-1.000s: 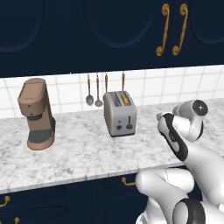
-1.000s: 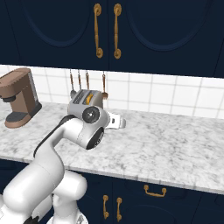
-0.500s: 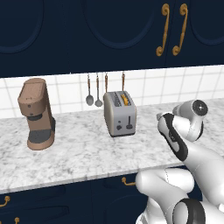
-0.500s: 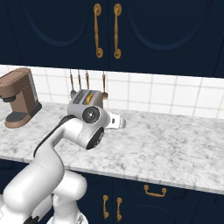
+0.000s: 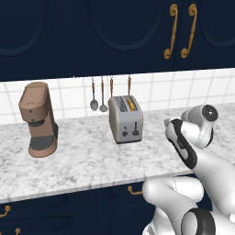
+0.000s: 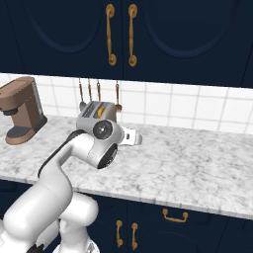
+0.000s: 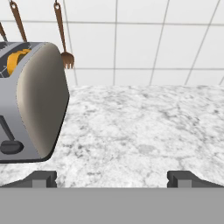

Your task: Start the toaster. Once the lever pops up, take the bread to the plate on the dining counter.

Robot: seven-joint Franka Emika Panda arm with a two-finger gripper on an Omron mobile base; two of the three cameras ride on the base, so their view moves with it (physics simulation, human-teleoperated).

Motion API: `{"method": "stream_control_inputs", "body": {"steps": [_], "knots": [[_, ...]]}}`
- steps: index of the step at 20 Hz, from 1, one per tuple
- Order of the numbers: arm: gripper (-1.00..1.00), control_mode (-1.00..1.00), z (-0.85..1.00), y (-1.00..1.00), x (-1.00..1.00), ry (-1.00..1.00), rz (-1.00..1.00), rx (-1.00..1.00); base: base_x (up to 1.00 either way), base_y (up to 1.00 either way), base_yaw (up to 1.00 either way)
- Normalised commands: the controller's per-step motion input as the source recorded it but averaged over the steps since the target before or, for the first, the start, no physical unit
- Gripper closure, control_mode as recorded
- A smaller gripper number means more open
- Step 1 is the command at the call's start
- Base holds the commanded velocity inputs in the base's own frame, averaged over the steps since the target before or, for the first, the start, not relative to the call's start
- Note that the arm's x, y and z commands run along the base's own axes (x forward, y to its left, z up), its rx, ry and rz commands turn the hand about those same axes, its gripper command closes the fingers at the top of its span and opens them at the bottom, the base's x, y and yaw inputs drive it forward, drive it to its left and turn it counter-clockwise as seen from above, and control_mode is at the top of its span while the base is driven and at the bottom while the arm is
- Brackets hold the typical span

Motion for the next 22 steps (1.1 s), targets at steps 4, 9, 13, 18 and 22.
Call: {"method": "stream_control_inputs", "body": {"steps": [4,9,13,18,22], "knots": [[-1.00,-1.00,0.00,0.00,0.00,0.00,0.00,0.00,0.00,0.00,0.00],[-1.00,-1.00,0.00,0.00,0.00,0.00,0.00,0.00,0.00,0.00,0.00],[-1.00,-1.00,0.00,0.00,0.00,0.00,0.00,0.00,0.00,0.00,0.00],[-1.00,-1.00,0.00,0.00,0.00,0.00,0.00,0.00,0.00,0.00,0.00],[-1.00,-1.00,0.00,0.00,0.00,0.00,0.00,0.00,0.00,0.00,0.00]]}}
